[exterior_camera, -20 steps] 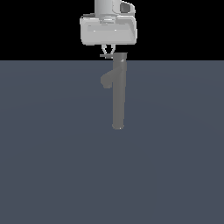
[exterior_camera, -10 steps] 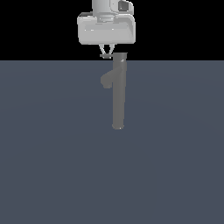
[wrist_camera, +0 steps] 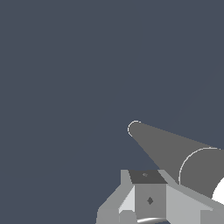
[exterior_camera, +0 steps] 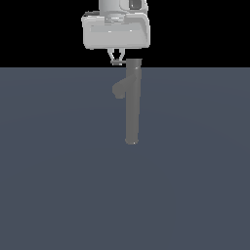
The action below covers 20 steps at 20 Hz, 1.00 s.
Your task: Turn on the faucet by rotating a designated handle.
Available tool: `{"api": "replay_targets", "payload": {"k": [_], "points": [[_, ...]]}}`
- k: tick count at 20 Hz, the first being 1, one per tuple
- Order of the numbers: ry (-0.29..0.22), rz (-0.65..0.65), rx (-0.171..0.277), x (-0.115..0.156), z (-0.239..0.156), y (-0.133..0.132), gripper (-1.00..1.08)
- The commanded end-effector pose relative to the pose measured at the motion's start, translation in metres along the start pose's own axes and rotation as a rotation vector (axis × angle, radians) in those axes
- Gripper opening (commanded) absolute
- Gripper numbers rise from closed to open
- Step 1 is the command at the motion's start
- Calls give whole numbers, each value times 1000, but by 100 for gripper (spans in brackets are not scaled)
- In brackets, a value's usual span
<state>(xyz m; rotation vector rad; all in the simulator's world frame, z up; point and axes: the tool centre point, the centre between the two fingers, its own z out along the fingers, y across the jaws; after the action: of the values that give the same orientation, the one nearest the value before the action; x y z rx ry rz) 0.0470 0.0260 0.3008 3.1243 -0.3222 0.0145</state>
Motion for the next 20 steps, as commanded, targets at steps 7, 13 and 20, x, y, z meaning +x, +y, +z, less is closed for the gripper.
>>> {"api": "replay_targets", "payload": {"k": [7,13,20], "points": [[-3,-2,0,-21,0,7,-100],[-6,-5,0,-39,0,13,-100],[5,1,1,-41,0,24,-100]]}}
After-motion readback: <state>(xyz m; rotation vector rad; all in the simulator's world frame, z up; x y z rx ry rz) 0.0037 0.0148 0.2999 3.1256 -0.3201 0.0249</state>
